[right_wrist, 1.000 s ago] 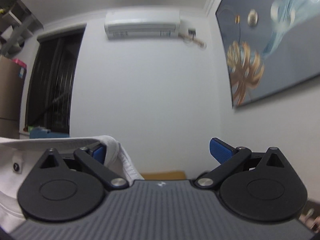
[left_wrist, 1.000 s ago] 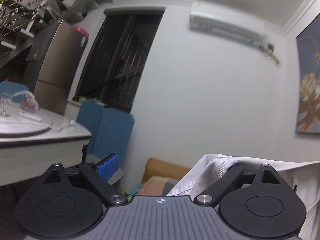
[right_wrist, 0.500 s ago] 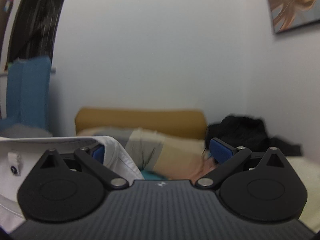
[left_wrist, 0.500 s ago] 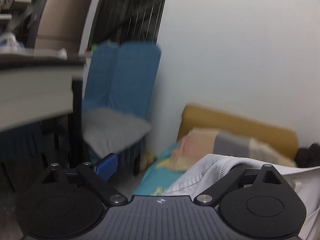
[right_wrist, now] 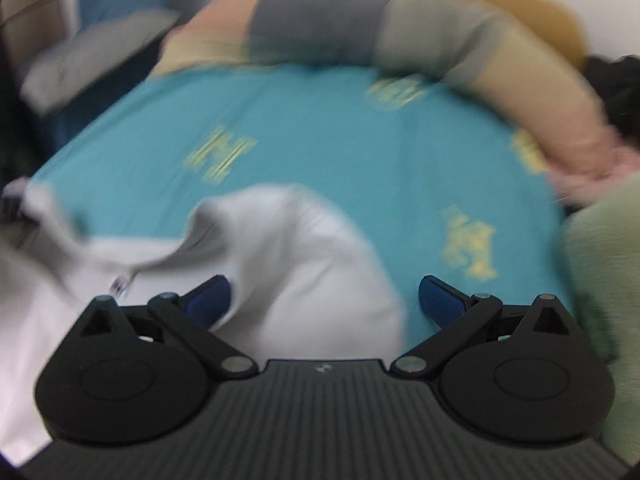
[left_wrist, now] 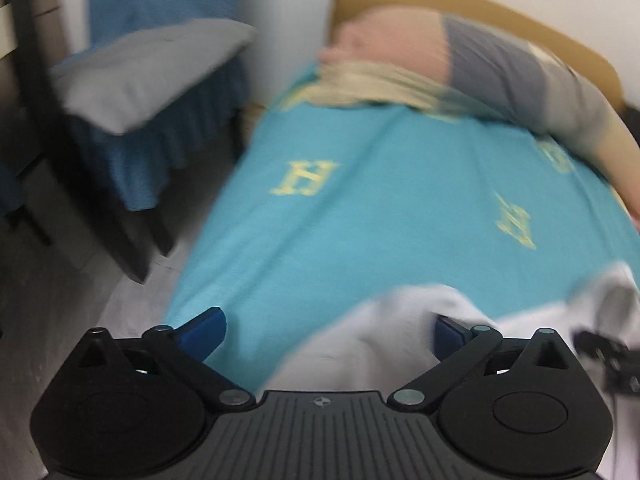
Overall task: Fold clothes
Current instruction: 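Lower the T-shirt onto the sheet with the left gripper and release it flat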
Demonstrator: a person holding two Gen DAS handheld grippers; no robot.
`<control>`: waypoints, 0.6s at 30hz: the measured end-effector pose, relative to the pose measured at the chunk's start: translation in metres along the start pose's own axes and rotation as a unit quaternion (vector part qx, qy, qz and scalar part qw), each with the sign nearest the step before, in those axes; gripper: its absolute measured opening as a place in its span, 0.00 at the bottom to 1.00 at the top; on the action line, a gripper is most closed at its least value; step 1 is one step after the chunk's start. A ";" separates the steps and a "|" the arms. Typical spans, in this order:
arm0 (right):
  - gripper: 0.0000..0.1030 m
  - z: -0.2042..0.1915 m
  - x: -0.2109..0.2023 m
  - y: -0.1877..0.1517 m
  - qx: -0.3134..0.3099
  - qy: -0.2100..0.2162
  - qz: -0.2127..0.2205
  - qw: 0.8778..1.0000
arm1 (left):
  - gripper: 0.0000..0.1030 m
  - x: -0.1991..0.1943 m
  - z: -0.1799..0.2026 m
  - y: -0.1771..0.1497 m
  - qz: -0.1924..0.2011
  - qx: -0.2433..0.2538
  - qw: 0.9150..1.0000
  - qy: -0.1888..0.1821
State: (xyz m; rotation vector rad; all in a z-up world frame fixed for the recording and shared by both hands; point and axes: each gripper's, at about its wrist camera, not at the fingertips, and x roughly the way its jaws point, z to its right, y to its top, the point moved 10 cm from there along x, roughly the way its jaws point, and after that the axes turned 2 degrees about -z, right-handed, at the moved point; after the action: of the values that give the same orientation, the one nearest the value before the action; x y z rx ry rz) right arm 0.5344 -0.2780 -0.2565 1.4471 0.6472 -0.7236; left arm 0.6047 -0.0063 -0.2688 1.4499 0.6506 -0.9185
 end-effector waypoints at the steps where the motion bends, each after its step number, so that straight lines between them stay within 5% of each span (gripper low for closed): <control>1: 1.00 -0.004 -0.003 0.004 0.003 0.004 0.003 1.000 | 1.00 -0.002 0.003 0.000 -0.009 0.009 1.000 -0.007; 6: 1.00 -0.021 -0.051 0.015 0.030 0.021 0.063 0.997 | 1.00 -0.047 0.018 -0.012 0.038 0.027 0.999 -0.017; 10: 1.00 -0.032 -0.121 0.009 0.033 0.039 0.127 0.991 | 1.00 -0.119 0.027 -0.036 0.103 0.028 0.994 -0.018; 18: 1.00 -0.042 -0.296 -0.050 0.046 0.058 0.229 0.971 | 1.00 -0.301 0.041 -0.147 0.178 -0.014 0.983 -0.052</control>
State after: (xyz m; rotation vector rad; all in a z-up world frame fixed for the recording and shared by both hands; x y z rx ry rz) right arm 0.3096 -0.2213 -0.0619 1.6569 0.3476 -0.3121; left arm 0.3168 0.0071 -0.0927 1.4248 0.3120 -0.6952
